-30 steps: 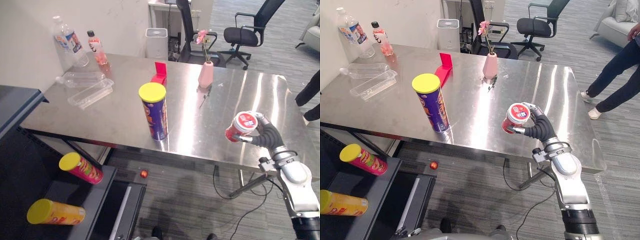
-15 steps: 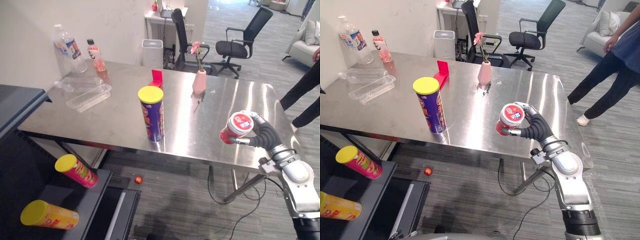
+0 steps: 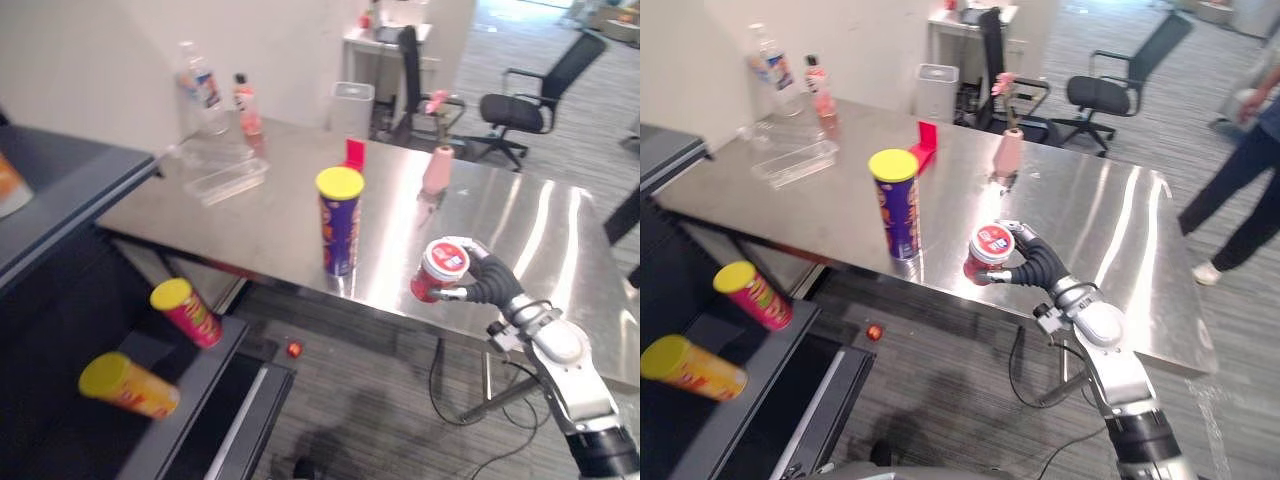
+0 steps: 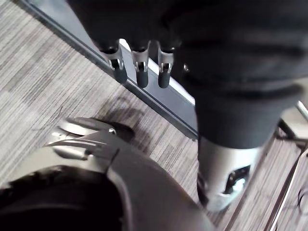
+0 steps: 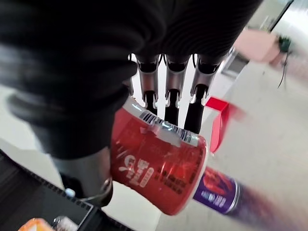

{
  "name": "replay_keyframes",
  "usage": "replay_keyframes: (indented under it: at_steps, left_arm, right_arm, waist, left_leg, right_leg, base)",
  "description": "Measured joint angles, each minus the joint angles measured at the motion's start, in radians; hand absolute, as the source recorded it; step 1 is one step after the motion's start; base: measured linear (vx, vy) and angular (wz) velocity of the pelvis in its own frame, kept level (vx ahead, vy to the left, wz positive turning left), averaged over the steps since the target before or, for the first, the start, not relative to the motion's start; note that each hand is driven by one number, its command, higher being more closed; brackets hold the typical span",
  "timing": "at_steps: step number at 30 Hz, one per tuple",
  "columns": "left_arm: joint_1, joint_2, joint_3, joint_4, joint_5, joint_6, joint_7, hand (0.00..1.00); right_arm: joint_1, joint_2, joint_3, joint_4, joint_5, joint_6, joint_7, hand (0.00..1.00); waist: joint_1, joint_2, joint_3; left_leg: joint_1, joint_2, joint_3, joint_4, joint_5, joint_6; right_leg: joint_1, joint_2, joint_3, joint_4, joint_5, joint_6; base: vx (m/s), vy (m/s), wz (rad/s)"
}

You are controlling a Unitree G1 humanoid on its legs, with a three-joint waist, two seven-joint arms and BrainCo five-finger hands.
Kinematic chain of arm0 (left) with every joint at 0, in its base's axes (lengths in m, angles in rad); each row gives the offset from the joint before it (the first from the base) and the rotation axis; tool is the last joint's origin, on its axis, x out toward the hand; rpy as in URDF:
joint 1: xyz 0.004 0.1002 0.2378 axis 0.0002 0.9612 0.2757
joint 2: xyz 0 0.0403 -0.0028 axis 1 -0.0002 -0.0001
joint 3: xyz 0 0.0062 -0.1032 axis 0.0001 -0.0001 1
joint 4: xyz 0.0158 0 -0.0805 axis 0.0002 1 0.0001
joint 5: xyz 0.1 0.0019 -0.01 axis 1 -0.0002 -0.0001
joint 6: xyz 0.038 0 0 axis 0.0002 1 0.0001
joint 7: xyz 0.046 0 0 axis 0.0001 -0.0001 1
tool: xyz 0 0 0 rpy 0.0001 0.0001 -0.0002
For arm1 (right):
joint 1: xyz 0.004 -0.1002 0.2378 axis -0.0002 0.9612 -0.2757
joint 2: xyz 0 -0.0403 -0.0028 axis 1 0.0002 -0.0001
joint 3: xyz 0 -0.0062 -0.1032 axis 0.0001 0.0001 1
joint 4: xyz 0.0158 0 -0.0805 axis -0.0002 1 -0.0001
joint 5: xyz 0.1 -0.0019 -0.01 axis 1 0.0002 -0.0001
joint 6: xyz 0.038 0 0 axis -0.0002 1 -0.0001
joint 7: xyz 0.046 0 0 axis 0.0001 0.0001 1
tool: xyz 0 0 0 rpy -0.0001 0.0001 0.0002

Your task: Put the gum and the chips on the shelf.

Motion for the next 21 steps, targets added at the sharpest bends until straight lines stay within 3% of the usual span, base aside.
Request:
replay_keyframes:
  at_steps: [2, 3, 4, 5, 6, 7, 9, 11, 12, 13, 14, 15, 17, 19, 21]
  left_arm:
    - [0.001, -0.026, 0.02, -0.001, -0.035, -0.004, 0.01, 0.0]
    - [0.011, -0.045, 0.048, 0.0, -0.037, -0.009, 0.013, 0.0]
    - [0.022, -0.058, 0.054, -0.001, -0.037, -0.013, 0.012, 0.0]
    - [0.04, -0.074, 0.057, 0.001, -0.037, -0.02, 0.012, 0.0]
    - [0.064, -0.073, 0.059, 0.006, -0.036, -0.029, 0.011, 0.0]
    - [0.065, -0.078, 0.069, 0.014, -0.036, -0.032, 0.01, 0.0]
    - [0.067, -0.083, 0.084, 0.038, -0.035, -0.028, 0.011, 0.0]
    - [0.082, -0.085, 0.098, 0.043, -0.023, -0.013, 0.014, 0.0]
    - [0.078, -0.083, 0.112, 0.039, -0.003, -0.003, 0.014, 0.0]
    - [0.077, -0.082, 0.113, 0.035, 0.015, -0.003, 0.013, 0.0]
    - [0.072, -0.068, 0.118, 0.03, 0.034, -0.002, 0.013, 0.0]
    - [0.06, -0.065, 0.131, 0.034, 0.058, 0.001, 0.012, 0.0]
    - [0.056, -0.072, 0.145, 0.045, 0.064, 0.003, 0.009, 0.0]
    - [0.05, -0.074, 0.143, 0.075, 0.076, 0.012, 0.004, 0.0]
    - [0.075, -0.096, 0.129, 0.084, 0.098, 0.008, 0.0, 0.0]
  right_arm:
    - [-0.084, 0.01, 0.018, 0.04, 0.0, 0.004, 0.001, 1.0]
    - [-0.115, 0.011, 0.026, 0.058, 0.0, 0.004, 0.001, 1.0]
    - [-0.125, 0.009, 0.03, 0.066, -0.001, 0.004, 0.001, 1.0]
    - [-0.125, 0.009, 0.035, 0.069, -0.001, 0.005, 0.0, 1.0]
    - [-0.121, 0.002, 0.042, 0.067, -0.002, -0.002, 0.003, 1.0]
    - [-0.118, -0.004, 0.026, 0.072, -0.003, -0.015, 0.002, 1.0]
    - [-0.113, 0.001, 0.0, 0.094, -0.003, -0.018, -0.003, 1.0]
    - [-0.091, -0.003, -0.011, 0.096, -0.004, -0.021, -0.005, 1.0]
    - [-0.08, -0.012, -0.026, 0.098, -0.004, -0.024, -0.006, 1.0]
    - [-0.075, -0.016, -0.028, 0.1, -0.005, -0.023, -0.006, 1.0]
    - [-0.068, -0.026, -0.032, 0.099, -0.005, -0.023, -0.006, 1.0]
    - [-0.052, -0.027, -0.054, 0.094, -0.005, -0.023, -0.011, 1.0]
    - [-0.018, -0.026, -0.094, 0.091, -0.005, -0.024, -0.022, 1.0]
    - [0.035, -0.018, -0.121, 0.089, -0.005, -0.024, -0.041, 1.0]
    - [0.095, -0.04, -0.148, 0.053, -0.006, -0.024, -0.044, 1.0]
  waist:
    - [0.029, 0.02, 0.036]
    - [0.047, 0.046, 0.057]
    - [0.047, 0.062, 0.064]
    - [0.053, 0.074, 0.07]
    - [0.046, 0.062, 0.062]
    - [0.041, 0.052, 0.061]
    - [0.042, 0.065, 0.058]
    - [0.04, 0.078, 0.049]
    - [0.03, 0.105, 0.038]
    - [0.021, 0.097, 0.034]
    - [0.018, 0.086, 0.031]
    - [0.01, 0.079, 0.027]
    - [-0.001, 0.081, 0.022]
    - [-0.003, 0.069, 0.02]
    - [-0.037, 0.105, -0.012]
  left_leg:
    - [-0.048, 0.01, -0.009, 0.071, -0.001, 0.0]
    - [-0.055, 0.019, 0.035, 0.085, -0.004, 0.005]
    - [-0.063, 0.033, 0.073, 0.084, -0.022, 0.032]
    - [-0.06, 0.063, 0.164, 0.082, -0.057, 0.065]
    - [-0.06, 0.105, 0.336, 0.098, -0.111, 0.137]
    - [-0.081, 0.156, 0.505, 0.186, -0.122, 0.154]
    - [-0.066, 0.204, 0.679, 0.374, -0.127, 0.16]
    - [-0.022, 0.221, 0.773, 0.495, -0.143, 0.165]
    - [-0.039, 0.215, 0.812, 0.482, -0.132, 0.172]
    - [-0.047, 0.204, 0.826, 0.464, -0.12, 0.186]
    - [-0.055, 0.155, 0.821, 0.396, -0.089, 0.202]
    - [-0.045, 0.095, 0.792, 0.292, -0.048, 0.197]
    - [0.004, 0.009, 0.76, 0.096, 0.013, 0.174]
    - [0.037, 0.02, 0.813, 0.134, -0.079, 0.167]
    - [0.065, -0.001, 0.792, 0.006, -0.062, 0.116]
  right_leg:
    - [0.013, 0.017, -0.032, -0.001, -0.003, -0.004]
    - [0.036, 0.032, -0.064, -0.002, -0.006, -0.008]
    - [0.051, 0.042, -0.091, -0.003, -0.01, -0.015]
    - [0.072, 0.05, -0.128, -0.02, -0.012, -0.017]
    - [0.095, 0.052, -0.181, -0.077, 0.0, -0.023]
    - [0.098, 0.028, -0.245, -0.087, 0.002, -0.027]
    - [0.103, -0.012, -0.306, -0.064, -0.002, -0.029]
    - [0.106, -0.041, -0.357, -0.038, -0.004, -0.025]
    - [0.099, -0.046, -0.398, -0.003, -0.007, -0.017]
    - [0.091, -0.051, -0.41, -0.005, -0.007, -0.017]
    - [0.087, -0.046, -0.42, -0.032, -0.005, -0.018]
    - [0.098, -0.04, -0.444, -0.061, 0.009, -0.029]
    - [0.127, -0.05, -0.533, -0.066, 0.02, -0.017]
    - [0.14, -0.08, -0.589, -0.009, -0.006, -0.007]
    - [0.127, -0.114, -0.645, 0.119, -0.027, -0.012]
  base:
    - [-0.18, -0.06, 0.72]
    - [-0.24, -0.058, 0.72]
    - [-0.19, -0.044, 0.82]
    - [-0.18, -0.102, 1.1]
    - [-0.16, -0.067, 1.47]
    - [-0.14, -0.02, 1.39]
    - [-0.06, 0.088, 1.09]
    - [-0.01, 0.078, 1.0]
    - [0.01, 0.07, 1.03]
    - [-0.02, 0.087, 1.28]
    - [-0.09, 0.083, 1.27]
    - [-0.11, 0.075, 1.3]
    - [-0.12, 0.081, 1.22]
    - [-0.05, 0.078, 0.87]
    - [0.01, 0.081, 0.84]
